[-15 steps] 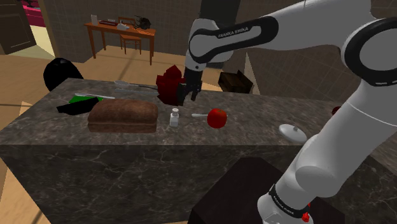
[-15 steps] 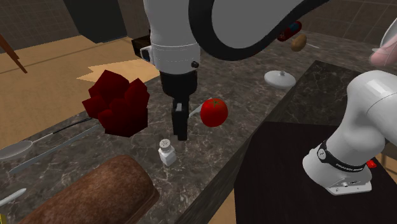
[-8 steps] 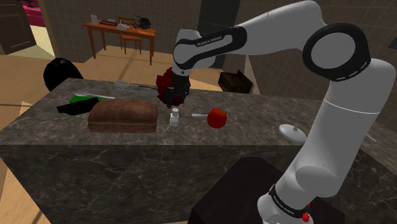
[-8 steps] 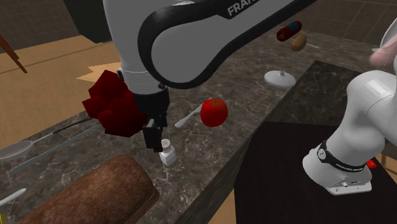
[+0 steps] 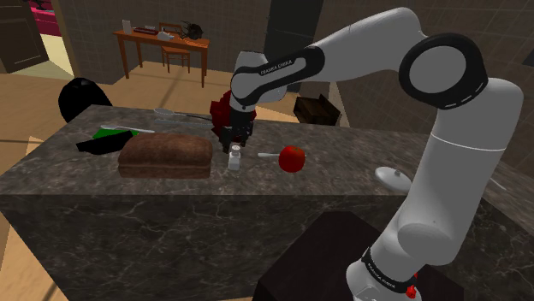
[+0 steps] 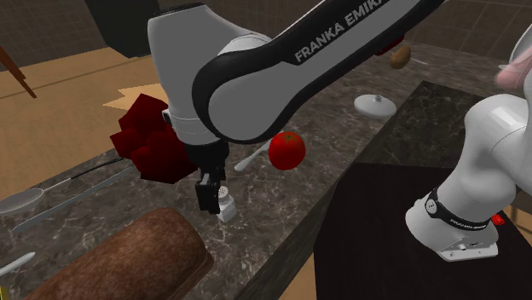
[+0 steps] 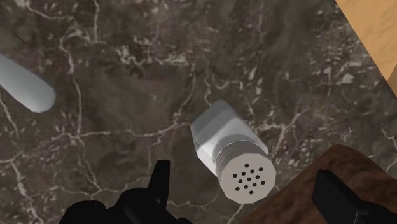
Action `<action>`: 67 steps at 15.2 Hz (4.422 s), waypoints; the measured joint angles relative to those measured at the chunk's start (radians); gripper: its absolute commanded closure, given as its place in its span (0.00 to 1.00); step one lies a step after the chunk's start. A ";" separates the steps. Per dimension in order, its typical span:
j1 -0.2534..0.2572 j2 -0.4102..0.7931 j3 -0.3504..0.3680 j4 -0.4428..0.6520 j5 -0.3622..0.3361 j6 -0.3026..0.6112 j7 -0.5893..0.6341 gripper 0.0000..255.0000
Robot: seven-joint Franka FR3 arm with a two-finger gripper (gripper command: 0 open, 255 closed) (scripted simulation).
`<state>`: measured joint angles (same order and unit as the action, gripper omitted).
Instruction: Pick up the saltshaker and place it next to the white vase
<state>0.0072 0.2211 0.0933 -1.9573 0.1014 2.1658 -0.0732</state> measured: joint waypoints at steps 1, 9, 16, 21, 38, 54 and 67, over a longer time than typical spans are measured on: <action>0.000 0.001 0.000 -0.001 0.000 0.001 0.000 0.00; 0.000 0.001 0.000 -0.001 0.000 0.003 0.000 1.00; 0.000 -0.002 0.000 0.001 0.000 -0.002 0.001 1.00; -0.001 -0.023 0.000 0.035 -0.001 -0.057 0.005 1.00; -0.003 -0.093 0.000 0.175 -0.004 -0.267 0.024 1.00; -0.059 -0.277 -0.051 0.083 0.006 -0.369 -0.074 1.00; -0.172 -0.585 -0.203 -0.237 -0.045 -0.379 -0.320 1.00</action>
<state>-0.1651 -0.3638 -0.1092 -2.1942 0.0564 1.7863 -0.3928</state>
